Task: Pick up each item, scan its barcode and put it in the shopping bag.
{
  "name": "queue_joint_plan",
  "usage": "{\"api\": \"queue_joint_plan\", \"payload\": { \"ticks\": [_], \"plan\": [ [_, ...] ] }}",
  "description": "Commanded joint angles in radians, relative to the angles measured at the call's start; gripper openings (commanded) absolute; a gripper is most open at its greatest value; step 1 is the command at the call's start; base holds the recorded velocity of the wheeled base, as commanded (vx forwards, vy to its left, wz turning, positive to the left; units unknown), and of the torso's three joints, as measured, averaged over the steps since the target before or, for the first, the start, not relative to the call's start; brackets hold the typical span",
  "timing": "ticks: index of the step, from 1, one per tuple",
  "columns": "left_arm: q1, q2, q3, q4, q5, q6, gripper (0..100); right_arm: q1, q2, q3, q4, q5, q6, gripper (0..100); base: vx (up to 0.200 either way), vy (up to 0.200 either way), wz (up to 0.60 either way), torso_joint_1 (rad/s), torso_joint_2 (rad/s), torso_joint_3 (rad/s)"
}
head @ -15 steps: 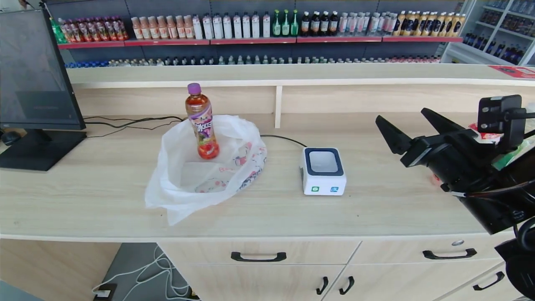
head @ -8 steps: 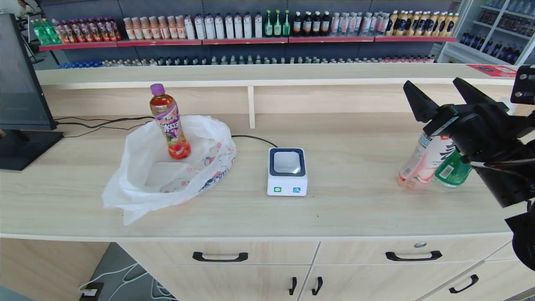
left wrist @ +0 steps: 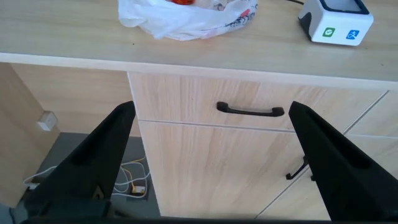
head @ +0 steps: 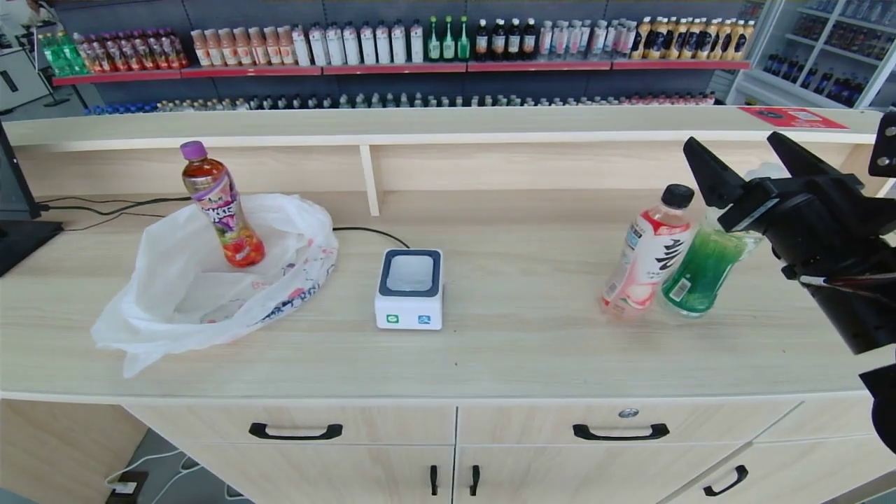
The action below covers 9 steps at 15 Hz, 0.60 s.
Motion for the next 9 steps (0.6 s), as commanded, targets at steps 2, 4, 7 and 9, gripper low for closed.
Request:
{"api": "queue_joint_plan", "payload": {
  "ticks": [2,4,7,9],
  "plan": [
    [0.0,0.0,0.001,0.0,0.0,0.001,100,0.028,0.036,0.012,-0.001,0.0,0.0,100,0.0,-0.2,0.0,0.002,0.0,0.002],
    [0.0,0.0,-0.001,0.0,0.0,0.001,100,0.071,0.069,0.009,-0.001,0.0,0.0,100,0.0,0.0,0.0,0.0,0.0,0.0],
    [0.0,0.001,0.001,0.0,0.0,0.0,100,0.129,0.122,-0.034,-0.001,0.0,-0.019,100,0.0,0.0,0.0,0.0,0.0,0.0],
    [0.0,0.001,0.001,0.0,0.0,0.0,100,0.154,0.142,-0.035,-0.001,-0.001,-0.02,100,0.0,0.0,0.0,0.0,0.0,0.0]
  ]
}}
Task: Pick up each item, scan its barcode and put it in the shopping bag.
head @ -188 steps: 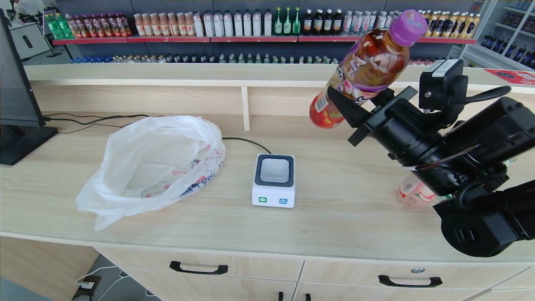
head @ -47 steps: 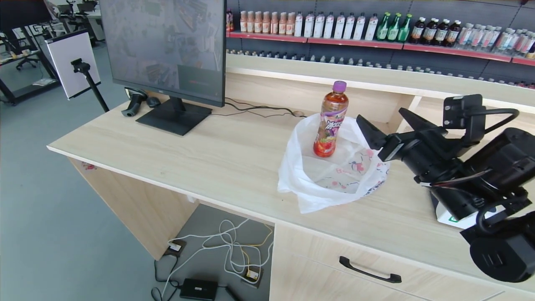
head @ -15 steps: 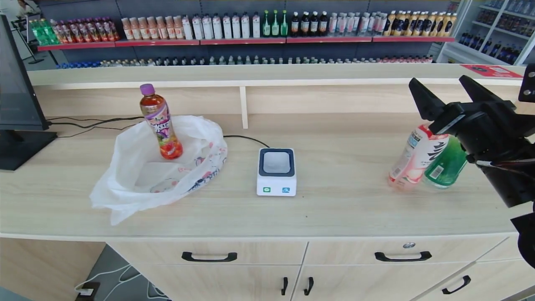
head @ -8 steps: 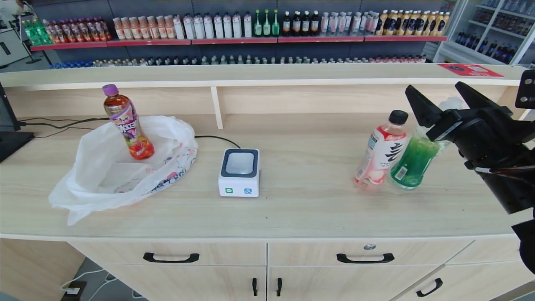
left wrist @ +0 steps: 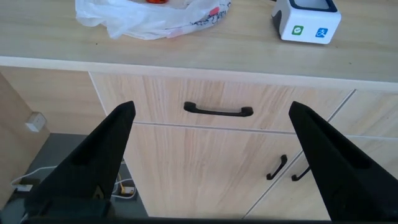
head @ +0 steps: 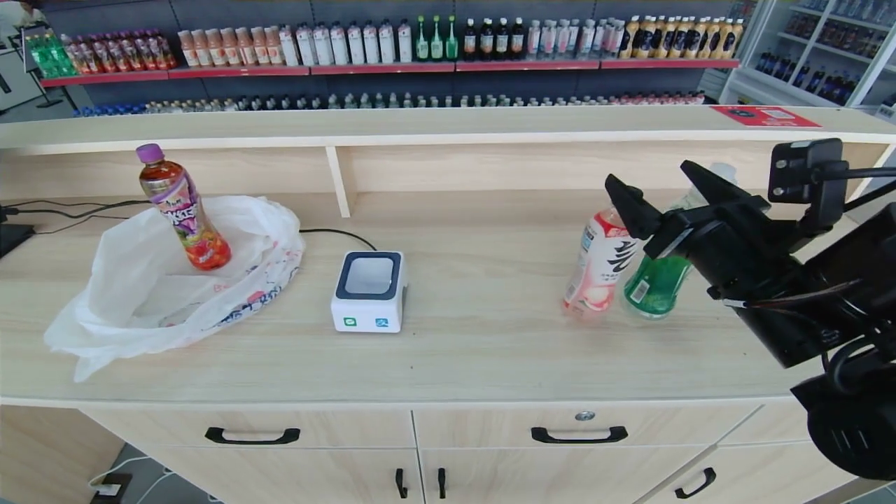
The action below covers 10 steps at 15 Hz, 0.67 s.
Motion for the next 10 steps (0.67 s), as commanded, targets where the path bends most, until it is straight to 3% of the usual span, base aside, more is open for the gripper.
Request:
{"api": "queue_joint_plan", "payload": {
  "ticks": [1,10],
  "plan": [
    [0.0,0.001,0.001,0.0,0.0,-0.001,100,0.014,0.042,-0.005,-0.002,0.0,-0.001,100,0.0,0.0,0.0,0.0,0.0,0.0],
    [0.0,0.0,-0.001,0.0,0.0,-0.001,100,-0.03,0.133,-0.046,-0.002,-0.002,0.013,100,0.0,0.0,0.0,0.0,0.0,0.0]
  ]
}}
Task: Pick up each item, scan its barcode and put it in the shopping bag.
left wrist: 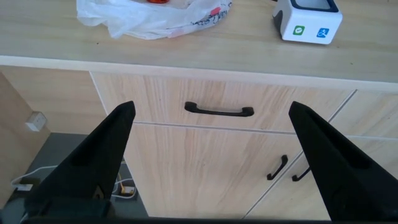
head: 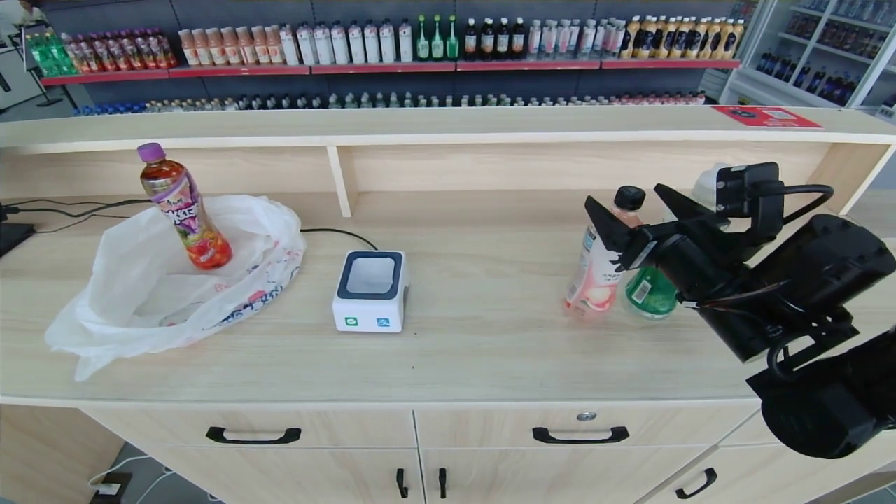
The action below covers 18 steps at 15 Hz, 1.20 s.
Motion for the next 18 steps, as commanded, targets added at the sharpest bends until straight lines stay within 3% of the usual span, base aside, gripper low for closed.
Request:
{"api": "queue_joint_plan", "payload": {
  "ticks": [1,18],
  "plan": [
    [0.0,0.001,-0.001,0.0,0.0,0.0,100,-0.001,0.018,0.003,-0.001,0.0,0.0,100,0.0,0.0,0.0,0.0,0.0,0.0],
    [0.0,0.0,-0.001,0.0,0.0,0.0,100,-0.004,0.176,-0.011,-0.001,-0.041,0.038,100,0.0,0.0,0.0,0.0,0.0,0.0]
  ]
}}
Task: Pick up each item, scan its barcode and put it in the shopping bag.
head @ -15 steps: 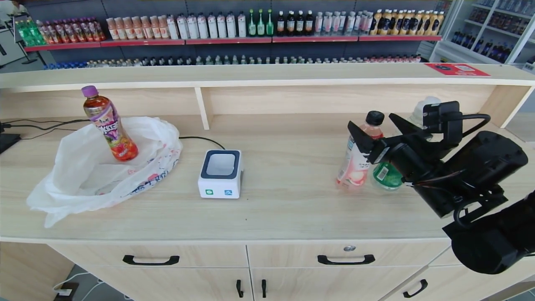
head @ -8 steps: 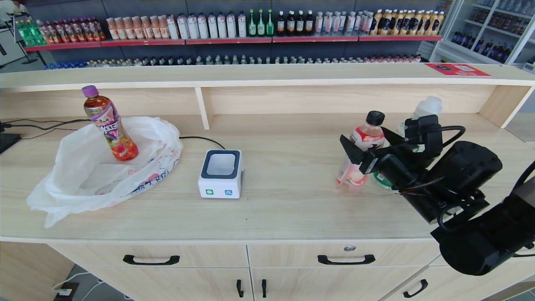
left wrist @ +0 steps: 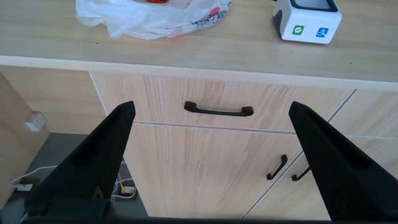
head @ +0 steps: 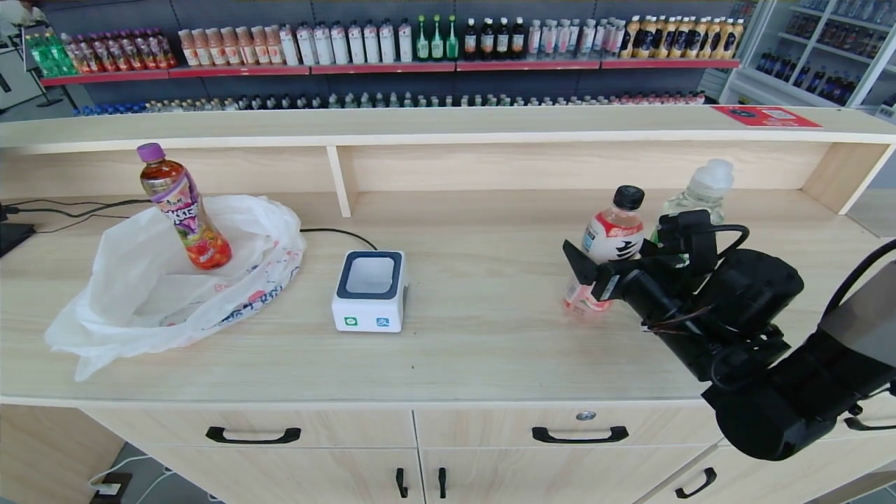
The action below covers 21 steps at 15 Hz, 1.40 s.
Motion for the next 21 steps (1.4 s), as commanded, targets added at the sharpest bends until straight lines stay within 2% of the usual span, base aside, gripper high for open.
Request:
{"api": "queue_joint_plan", "payload": {
  "ticks": [1,10,11,21],
  "plan": [
    [0.0,0.0,-0.001,0.0,0.0,0.0,100,0.001,0.017,-0.005,-0.001,0.002,-0.001,100,0.0,0.0,0.0,0.0,0.0,0.0],
    [0.0,0.0,0.0,0.0,0.0,0.0,100,0.013,0.058,-0.04,-0.001,0.002,-0.002,100,0.0,0.0,0.0,0.0,0.0,0.0],
    [0.0,0.0,-0.001,0.0,0.0,0.0,100,0.013,0.058,-0.043,-0.001,0.002,-0.001,0,0.0,0.0,0.0,0.0,0.0,0.0],
    [0.0,0.001,0.0,0.0,0.0,0.0,100,0.002,0.047,-0.097,-0.001,0.002,0.009,0,0.0,0.0,0.0,0.0,0.0,0.0]
  ]
}}
